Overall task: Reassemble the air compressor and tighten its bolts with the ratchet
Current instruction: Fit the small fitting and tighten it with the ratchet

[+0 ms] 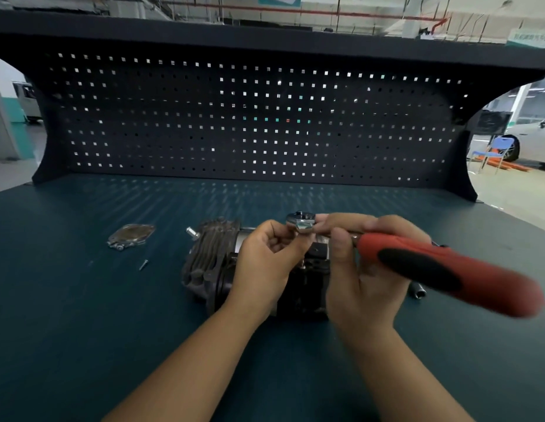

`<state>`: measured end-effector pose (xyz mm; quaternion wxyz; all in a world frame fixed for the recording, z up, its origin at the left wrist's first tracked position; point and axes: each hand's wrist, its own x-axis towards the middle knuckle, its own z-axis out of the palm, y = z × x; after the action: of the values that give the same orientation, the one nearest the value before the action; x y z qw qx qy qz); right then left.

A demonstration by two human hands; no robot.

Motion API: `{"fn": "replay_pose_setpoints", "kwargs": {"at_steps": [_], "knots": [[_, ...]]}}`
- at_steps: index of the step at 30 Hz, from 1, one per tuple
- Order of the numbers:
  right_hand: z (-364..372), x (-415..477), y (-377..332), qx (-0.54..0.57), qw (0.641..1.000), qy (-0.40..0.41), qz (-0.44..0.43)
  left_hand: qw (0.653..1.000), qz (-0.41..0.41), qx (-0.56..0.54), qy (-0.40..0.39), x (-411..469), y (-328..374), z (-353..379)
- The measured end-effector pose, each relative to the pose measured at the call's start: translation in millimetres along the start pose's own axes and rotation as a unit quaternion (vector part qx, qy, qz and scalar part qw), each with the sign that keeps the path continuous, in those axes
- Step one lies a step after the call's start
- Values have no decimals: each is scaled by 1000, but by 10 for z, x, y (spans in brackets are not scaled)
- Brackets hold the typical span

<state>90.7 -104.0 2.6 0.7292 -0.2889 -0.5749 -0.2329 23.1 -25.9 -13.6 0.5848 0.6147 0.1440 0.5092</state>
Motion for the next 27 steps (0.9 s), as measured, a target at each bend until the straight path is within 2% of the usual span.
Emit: {"fn": "replay_pose_setpoints", "kwargs": {"at_steps": [2,4,5,6,7,8,9,10,11,14,15,17,20,23,25,27], "knots": [[-32,24,20,17,995,61,79,1000,-11,-5,-1,9,1,-6],[-81,86,57,57,960,142,234,1000,-17,2,-3,8,-9,-16],[-122,135,96,105,921,179,330,1000,-19,4,-6,4,-14,-20],[-164,179,142,176,864,210,423,1000,-21,5,-11,1,-15,-21],[-211,215,186,243,800,237,495,1000,-22,8,-15,-1,-12,-20],[-239,233,210,283,755,252,535,1000,-22,13,-19,-3,-8,-17],[-246,240,210,295,743,251,546,999,-21,17,-19,-2,-4,-16],[-229,235,196,284,759,239,535,999,-19,20,-17,1,-5,-16],[-202,219,173,260,794,224,501,999,-16,25,-12,2,-13,-19],[-110,138,67,136,923,154,326,999,0,43,3,4,-27,-19],[-80,113,34,87,953,132,258,999,0,38,2,9,-21,-9],[-11,45,-21,0,988,86,125,1000,-8,11,-11,12,1,1],[81,-26,-71,-39,999,1,6,1000,-10,-20,-20,16,15,-19],[49,-22,-25,-25,999,-24,-30,1000,-14,-5,-19,24,4,-41],[-14,21,-1,2,999,24,44,1000,-17,1,-15,20,9,-32],[-72,61,55,10,979,101,177,1000,-24,6,-10,17,8,-31]]}}
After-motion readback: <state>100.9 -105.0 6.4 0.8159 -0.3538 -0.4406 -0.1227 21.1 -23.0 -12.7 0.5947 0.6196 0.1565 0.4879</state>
